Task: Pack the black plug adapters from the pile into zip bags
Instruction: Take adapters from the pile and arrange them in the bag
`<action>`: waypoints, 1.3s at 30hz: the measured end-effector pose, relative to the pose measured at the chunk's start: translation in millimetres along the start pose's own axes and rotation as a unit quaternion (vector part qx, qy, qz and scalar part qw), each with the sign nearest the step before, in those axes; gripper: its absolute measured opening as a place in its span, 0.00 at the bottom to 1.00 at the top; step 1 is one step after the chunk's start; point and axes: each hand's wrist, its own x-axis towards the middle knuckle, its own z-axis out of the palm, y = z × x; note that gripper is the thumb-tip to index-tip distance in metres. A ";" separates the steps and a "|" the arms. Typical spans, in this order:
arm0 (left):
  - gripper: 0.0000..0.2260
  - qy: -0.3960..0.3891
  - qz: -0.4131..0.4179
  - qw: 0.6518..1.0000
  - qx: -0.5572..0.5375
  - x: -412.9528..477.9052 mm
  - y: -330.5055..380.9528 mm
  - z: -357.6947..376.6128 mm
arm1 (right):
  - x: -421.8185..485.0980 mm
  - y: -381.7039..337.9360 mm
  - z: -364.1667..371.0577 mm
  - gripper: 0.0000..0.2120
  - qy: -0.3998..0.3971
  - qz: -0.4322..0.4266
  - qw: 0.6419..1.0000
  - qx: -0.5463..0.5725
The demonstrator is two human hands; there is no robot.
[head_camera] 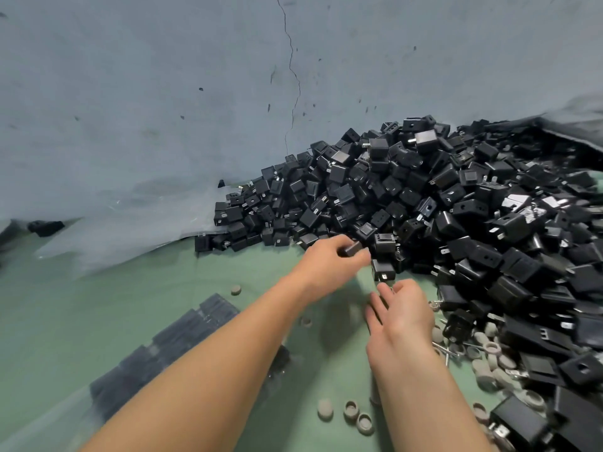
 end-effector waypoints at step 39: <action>0.26 0.326 0.022 0.945 -0.011 -285.5 -95.1 -74.2 | -192.2 159.3 11.1 0.28 -0.370 0.229 0.900 0.000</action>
